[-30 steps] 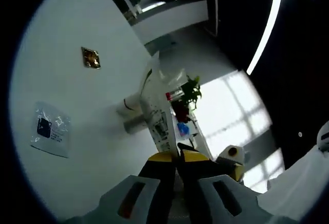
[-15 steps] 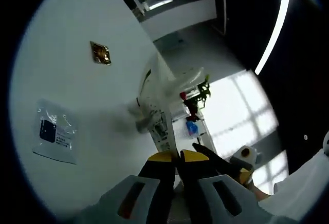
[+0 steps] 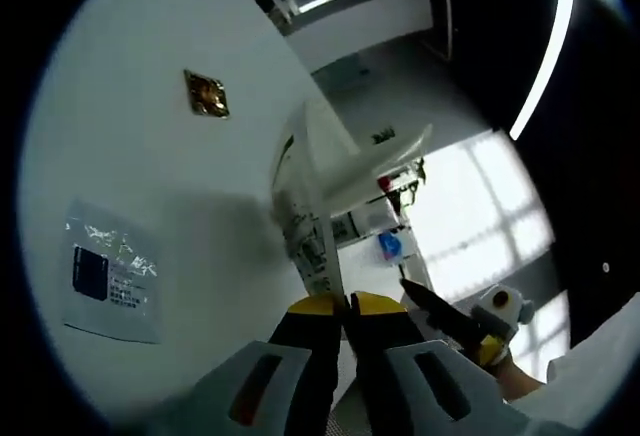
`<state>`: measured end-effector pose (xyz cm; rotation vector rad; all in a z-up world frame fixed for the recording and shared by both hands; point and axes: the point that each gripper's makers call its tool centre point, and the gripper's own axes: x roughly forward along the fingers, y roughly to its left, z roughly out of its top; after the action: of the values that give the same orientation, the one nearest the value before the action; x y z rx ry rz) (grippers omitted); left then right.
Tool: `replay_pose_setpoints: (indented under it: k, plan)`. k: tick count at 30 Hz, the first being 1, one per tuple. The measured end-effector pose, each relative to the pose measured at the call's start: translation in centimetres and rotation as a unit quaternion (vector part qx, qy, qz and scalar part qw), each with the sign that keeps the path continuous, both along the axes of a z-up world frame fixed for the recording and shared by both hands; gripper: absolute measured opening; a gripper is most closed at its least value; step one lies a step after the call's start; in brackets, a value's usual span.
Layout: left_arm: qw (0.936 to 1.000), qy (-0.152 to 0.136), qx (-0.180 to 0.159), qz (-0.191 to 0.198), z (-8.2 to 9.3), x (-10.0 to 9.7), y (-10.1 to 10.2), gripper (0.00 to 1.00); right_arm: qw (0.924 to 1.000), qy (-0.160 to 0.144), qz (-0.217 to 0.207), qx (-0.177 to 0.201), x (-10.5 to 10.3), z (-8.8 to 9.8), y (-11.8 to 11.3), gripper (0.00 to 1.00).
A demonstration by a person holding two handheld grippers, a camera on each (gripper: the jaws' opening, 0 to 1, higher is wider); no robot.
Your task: Arrange the skincare products in the storage area until every visible bottle or jar stands upright without overlapping.
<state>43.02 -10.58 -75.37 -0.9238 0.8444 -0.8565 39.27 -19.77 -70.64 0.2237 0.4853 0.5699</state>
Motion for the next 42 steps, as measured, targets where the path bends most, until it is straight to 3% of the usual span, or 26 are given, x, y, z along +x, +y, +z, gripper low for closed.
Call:
replay_pose_setpoints:
  k: [7,15,28,42]
  plan:
    - [0.9994,0.003,0.033,-0.006,-1.7,0.0,0.0,0.0,0.9998,-0.001,-0.014,-0.011,0.2,-0.3,-0.8,0.95]
    - [0.9956,0.004,0.093,0.011,-3.6,0.4,0.9,0.0,0.9998,0.0,-0.02,-0.007,0.3,-0.4,-1.0,0.94]
    - [0.9859,-0.002,0.167,0.012,-5.3,0.8,1.7,0.01,0.9998,0.002,-0.019,-0.007,0.3,-0.4,-0.9,0.94]
    - [0.9767,-0.021,0.214,-0.002,-6.3,1.0,2.4,0.05,0.9998,0.004,-0.021,-0.005,0.2,-0.5,-1.0,0.94]
